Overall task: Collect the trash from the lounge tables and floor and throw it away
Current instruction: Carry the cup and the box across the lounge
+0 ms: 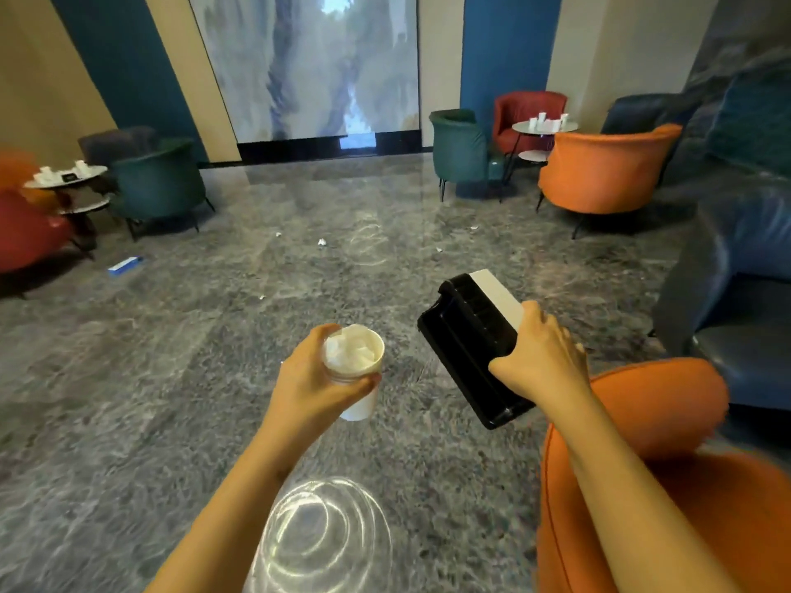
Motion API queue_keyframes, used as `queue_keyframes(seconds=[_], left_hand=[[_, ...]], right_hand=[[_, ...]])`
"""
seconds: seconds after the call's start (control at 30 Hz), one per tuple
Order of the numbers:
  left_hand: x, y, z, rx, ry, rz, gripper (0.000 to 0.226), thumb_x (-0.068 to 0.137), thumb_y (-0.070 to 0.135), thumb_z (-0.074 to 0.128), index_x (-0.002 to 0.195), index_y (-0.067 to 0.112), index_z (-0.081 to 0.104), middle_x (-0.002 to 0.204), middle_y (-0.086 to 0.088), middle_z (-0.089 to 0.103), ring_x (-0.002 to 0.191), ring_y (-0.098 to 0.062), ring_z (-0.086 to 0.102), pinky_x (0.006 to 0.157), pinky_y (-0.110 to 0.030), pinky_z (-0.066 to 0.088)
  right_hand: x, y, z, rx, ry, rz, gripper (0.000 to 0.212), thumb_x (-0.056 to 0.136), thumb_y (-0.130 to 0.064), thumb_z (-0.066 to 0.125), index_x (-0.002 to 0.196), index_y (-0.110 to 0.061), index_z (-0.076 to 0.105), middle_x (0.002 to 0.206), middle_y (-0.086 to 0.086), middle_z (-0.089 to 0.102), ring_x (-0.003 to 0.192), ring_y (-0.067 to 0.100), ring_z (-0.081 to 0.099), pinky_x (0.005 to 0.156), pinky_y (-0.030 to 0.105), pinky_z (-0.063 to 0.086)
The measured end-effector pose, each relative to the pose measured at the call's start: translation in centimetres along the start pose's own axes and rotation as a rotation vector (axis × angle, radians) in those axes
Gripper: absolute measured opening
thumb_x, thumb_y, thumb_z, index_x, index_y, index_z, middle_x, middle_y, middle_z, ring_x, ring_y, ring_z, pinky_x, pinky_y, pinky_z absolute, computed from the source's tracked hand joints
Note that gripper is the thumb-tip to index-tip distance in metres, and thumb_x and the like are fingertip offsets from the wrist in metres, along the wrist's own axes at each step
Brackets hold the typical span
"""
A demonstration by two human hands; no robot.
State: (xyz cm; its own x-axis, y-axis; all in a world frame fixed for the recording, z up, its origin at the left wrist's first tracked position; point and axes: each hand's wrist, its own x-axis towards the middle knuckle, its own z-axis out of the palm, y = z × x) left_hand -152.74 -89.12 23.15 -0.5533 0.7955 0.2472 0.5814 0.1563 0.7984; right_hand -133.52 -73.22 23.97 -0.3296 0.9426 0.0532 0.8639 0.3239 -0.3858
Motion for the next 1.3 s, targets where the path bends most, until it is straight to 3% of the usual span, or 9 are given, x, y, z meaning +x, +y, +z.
queue_keyframes(seconds=[0.07, 0.2, 0.43, 0.6, 0.73, 1.0, 1.2, 1.3], left_hand=[[5.7, -0.2, 0.9, 0.009, -0.027, 0.005, 0.055, 0.063, 0.029, 0.081, 0.108, 0.033, 0.051, 0.097, 0.020, 0.058, 0.089, 0.005, 0.055, 0.065, -0.008, 0.038], [18.6, 0.0, 3.1, 0.022, -0.059, 0.084, 0.056, 0.063, 0.028, 0.082, 0.108, 0.032, 0.049, 0.096, 0.015, 0.057, 0.088, -0.007, 0.055, 0.066, -0.011, 0.037], [39.6, -1.5, 10.3, -0.014, -0.201, 0.240, 0.060, 0.063, 0.037, 0.080, 0.114, 0.032, 0.049, 0.100, 0.018, 0.055, 0.085, 0.002, 0.052, 0.062, -0.005, 0.037], [54.5, -2.5, 16.8, -0.047, -0.348, 0.333, 0.058, 0.063, 0.036, 0.080, 0.111, 0.034, 0.048, 0.099, 0.018, 0.054, 0.090, -0.005, 0.052, 0.065, -0.010, 0.037], [64.9, -0.9, 23.0, -0.032, -0.482, 0.412, 0.067, 0.063, 0.038, 0.081, 0.121, 0.026, 0.048, 0.104, 0.013, 0.053, 0.092, -0.007, 0.050, 0.066, -0.013, 0.037], [79.2, 4.5, 41.2, -0.089, -0.665, 0.525, 0.064, 0.065, 0.030, 0.081, 0.120, 0.019, 0.050, 0.103, 0.007, 0.055, 0.091, -0.015, 0.054, 0.073, -0.028, 0.042], [90.6, 10.6, 57.1, -0.088, -0.691, 0.548, 0.067, 0.064, 0.033, 0.081, 0.122, 0.024, 0.049, 0.103, 0.007, 0.056, 0.091, -0.016, 0.056, 0.072, -0.027, 0.043], [95.9, 15.1, 63.7, -0.089, -0.700, 0.583, 0.065, 0.062, 0.034, 0.082, 0.118, 0.028, 0.049, 0.098, 0.010, 0.055, 0.085, -0.016, 0.057, 0.062, -0.022, 0.042]], right_hand=[[5.0, -1.3, -0.1, -0.012, 0.012, 0.012, 0.064, 0.072, -0.026, 0.064, 0.123, -0.010, 0.029, 0.125, 0.017, 0.044, 0.116, 0.037, 0.044, 0.093, 0.044, 0.036], [15.7, -3.2, -1.1, -0.019, 0.077, 0.062, 0.064, 0.072, -0.026, 0.065, 0.123, -0.011, 0.028, 0.126, 0.017, 0.044, 0.116, 0.036, 0.043, 0.094, 0.043, 0.036], [32.8, -2.8, -0.1, -0.057, 0.152, 0.228, 0.066, 0.072, -0.026, 0.065, 0.125, -0.012, 0.028, 0.128, 0.015, 0.043, 0.117, 0.036, 0.043, 0.094, 0.044, 0.035], [44.4, -1.8, 1.2, -0.048, 0.197, 0.393, 0.068, 0.072, -0.024, 0.065, 0.128, -0.012, 0.028, 0.129, 0.015, 0.043, 0.118, 0.036, 0.042, 0.094, 0.044, 0.035], [51.9, 0.0, 0.9, -0.050, 0.213, 0.545, 0.068, 0.073, -0.024, 0.065, 0.129, -0.013, 0.028, 0.129, 0.014, 0.043, 0.119, 0.033, 0.042, 0.095, 0.042, 0.034], [66.9, 10.2, 0.3, -0.080, 0.249, 0.754, 0.069, 0.072, -0.024, 0.065, 0.129, -0.015, 0.028, 0.128, 0.012, 0.044, 0.119, 0.032, 0.041, 0.095, 0.040, 0.033], [81.7, 21.8, -2.5, -0.054, 0.277, 0.806, 0.069, 0.072, -0.025, 0.066, 0.129, -0.015, 0.027, 0.130, 0.012, 0.043, 0.121, 0.031, 0.040, 0.096, 0.039, 0.032], [88.6, 27.5, -5.6, -0.064, 0.283, 0.801, 0.071, 0.072, -0.024, 0.066, 0.130, -0.015, 0.026, 0.130, 0.013, 0.042, 0.121, 0.031, 0.040, 0.097, 0.039, 0.032]])
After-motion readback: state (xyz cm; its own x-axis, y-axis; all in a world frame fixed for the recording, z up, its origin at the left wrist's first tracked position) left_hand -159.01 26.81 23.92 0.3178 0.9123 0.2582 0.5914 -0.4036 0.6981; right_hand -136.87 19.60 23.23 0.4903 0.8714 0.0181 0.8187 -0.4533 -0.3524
